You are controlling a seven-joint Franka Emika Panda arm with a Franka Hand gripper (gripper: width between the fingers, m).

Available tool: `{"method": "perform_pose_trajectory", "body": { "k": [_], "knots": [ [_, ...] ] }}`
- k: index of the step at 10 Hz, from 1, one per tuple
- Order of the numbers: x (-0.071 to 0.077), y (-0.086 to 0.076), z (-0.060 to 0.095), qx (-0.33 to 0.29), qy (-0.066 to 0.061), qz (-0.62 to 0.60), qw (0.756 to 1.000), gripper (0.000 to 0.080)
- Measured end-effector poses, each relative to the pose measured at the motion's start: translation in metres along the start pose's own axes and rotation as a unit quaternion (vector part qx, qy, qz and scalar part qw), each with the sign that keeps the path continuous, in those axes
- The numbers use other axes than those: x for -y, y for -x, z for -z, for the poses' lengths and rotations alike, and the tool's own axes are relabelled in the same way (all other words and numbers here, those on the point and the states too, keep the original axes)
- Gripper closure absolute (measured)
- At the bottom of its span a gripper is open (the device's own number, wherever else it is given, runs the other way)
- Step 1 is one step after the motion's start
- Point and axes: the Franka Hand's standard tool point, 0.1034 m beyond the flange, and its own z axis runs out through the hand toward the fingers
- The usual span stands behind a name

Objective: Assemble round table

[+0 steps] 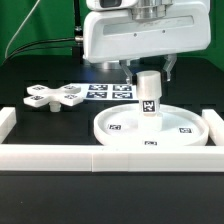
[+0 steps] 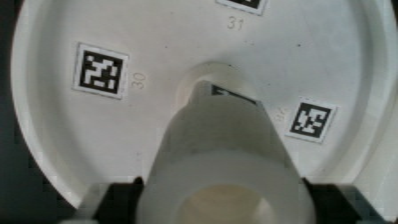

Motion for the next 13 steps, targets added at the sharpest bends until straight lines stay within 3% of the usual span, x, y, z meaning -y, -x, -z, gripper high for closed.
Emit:
{"method": "perform_pose_trajectory", "body": {
  "k": [3,7,13],
  "knots": [
    [-0.0007,0.0003,-0.0009,0.000,-0.004,-0.146,0.989,0.0392],
    [0.0017,0.0016,-0.0025,0.001,-0.016,-0.377,0.926,0.0392],
    [0.0040,0.0013,-0.0026,0.006,-0.026,-0.526,0.850,0.0392]
  ]
}}
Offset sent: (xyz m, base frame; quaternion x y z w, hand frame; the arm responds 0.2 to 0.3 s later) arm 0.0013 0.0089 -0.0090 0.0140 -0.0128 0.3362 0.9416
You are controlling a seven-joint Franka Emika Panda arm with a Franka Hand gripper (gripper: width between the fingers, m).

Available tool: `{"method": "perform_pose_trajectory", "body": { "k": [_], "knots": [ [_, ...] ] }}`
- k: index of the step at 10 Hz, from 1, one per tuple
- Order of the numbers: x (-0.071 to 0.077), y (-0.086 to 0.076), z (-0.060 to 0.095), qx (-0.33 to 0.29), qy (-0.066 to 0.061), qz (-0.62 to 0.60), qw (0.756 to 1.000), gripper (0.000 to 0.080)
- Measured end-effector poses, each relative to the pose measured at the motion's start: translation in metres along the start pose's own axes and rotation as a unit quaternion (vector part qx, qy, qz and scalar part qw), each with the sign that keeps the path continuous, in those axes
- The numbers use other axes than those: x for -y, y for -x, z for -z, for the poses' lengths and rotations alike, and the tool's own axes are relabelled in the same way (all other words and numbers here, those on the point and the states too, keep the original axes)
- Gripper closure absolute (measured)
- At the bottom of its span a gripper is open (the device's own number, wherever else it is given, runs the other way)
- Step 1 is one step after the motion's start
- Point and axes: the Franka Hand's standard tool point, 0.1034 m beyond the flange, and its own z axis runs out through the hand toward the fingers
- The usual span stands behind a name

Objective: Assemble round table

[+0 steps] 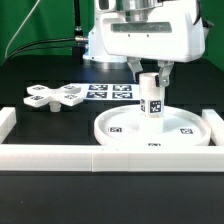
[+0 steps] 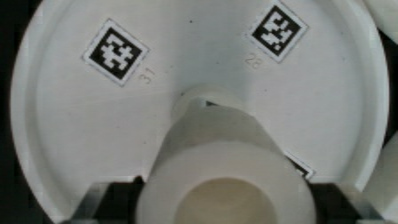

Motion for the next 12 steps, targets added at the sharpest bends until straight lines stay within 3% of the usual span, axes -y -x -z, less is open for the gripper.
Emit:
{"method": "perform_pose_trajectory", "body": {
  "k": [2,4,7,10,11,12],
  "knots": [
    [-0.0002,0.0008,-0.0006,0.017,-0.012,-0.104,0.994,0.0390],
    [-0.0009,0.0009,-0.0025,0.038,-0.029,-0.222,0.974,0.0390],
    [0.0020,0.0062,-0.0035,0.053,-0.028,-0.360,0.931,0.0390],
    [0.0026,0.0060,-0.0034,0.054,-0.030,-0.344,0.937,0.0389],
    [0.0032,0.0059,-0.0028,0.055,-0.029,-0.317,0.946,0.0227],
    [0.0044,0.0061,-0.0022,0.053,-0.031,-0.274,0.960,0.0166]
  ]
}}
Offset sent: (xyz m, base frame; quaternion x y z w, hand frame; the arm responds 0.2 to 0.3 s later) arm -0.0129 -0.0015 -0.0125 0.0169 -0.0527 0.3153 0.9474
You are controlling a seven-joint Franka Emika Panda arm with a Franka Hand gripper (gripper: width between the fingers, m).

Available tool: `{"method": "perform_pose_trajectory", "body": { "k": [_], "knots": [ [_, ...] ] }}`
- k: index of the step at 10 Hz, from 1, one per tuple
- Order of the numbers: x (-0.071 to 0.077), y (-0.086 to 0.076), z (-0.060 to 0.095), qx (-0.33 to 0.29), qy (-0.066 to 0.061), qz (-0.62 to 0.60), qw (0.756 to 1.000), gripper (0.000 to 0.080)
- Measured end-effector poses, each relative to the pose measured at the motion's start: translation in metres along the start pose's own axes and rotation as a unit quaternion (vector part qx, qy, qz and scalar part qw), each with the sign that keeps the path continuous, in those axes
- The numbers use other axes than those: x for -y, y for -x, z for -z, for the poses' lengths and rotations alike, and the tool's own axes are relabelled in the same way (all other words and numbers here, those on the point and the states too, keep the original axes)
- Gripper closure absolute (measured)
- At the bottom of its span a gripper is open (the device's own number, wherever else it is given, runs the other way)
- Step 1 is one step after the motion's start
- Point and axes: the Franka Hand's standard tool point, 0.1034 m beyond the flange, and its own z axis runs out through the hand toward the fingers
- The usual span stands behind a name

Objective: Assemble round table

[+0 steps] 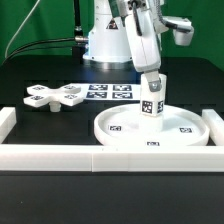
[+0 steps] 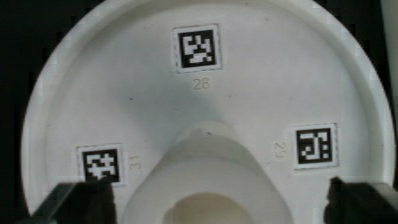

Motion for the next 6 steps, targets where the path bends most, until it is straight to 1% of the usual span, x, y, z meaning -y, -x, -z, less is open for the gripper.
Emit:
{"method": "perform_pose_trajectory", "body": {
  "k": [3,5,6],
  "knots": [
    [-0.0003,-0.0001,-0.0003,0.000,0.000,0.118,0.993,0.0151],
    [-0.0003,-0.0003,-0.0003,0.000,0.000,0.189,0.982,0.0151],
    [-0.0003,-0.0005,-0.0002,0.000,0.000,0.233,0.973,0.0151]
  ]
}}
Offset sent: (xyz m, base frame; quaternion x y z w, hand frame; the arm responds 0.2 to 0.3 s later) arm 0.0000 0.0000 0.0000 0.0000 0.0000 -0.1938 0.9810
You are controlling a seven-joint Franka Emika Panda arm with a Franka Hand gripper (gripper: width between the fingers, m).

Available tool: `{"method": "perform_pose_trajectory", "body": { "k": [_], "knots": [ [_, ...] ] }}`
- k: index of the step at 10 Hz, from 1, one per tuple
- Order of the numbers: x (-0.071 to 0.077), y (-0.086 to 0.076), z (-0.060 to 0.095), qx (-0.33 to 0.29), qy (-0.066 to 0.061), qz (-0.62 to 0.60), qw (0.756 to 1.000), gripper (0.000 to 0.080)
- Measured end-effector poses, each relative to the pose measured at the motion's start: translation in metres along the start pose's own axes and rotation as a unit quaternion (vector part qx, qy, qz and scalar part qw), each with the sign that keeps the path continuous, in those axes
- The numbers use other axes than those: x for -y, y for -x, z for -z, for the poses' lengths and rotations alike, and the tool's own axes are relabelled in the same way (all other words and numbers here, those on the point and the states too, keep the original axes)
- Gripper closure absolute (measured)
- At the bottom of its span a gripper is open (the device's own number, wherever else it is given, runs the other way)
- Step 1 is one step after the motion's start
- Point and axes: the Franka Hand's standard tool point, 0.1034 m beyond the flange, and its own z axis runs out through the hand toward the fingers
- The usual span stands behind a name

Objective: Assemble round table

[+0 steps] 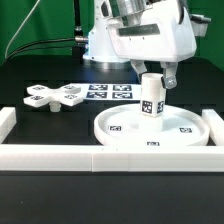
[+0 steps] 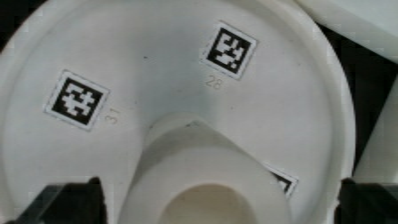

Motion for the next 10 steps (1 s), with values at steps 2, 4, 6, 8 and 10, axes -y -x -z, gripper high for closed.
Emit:
{"method": "perform_pose_trajectory", "body": {
  "k": [2,4,6,8,10],
  "knots": [
    [0.003,0.002,0.002,-0.010,0.029,0.134,0.990,0.0151],
    [0.010,0.006,0.002,-0.021,0.052,0.275,0.960,0.0151],
    [0.007,0.000,0.002,-0.017,0.054,0.344,0.937,0.0151],
    [0.007,0.000,0.002,-0.013,0.055,0.412,0.910,0.0151],
    [0.008,-0.001,0.003,-0.013,0.065,0.489,0.870,0.0151]
  ]
}}
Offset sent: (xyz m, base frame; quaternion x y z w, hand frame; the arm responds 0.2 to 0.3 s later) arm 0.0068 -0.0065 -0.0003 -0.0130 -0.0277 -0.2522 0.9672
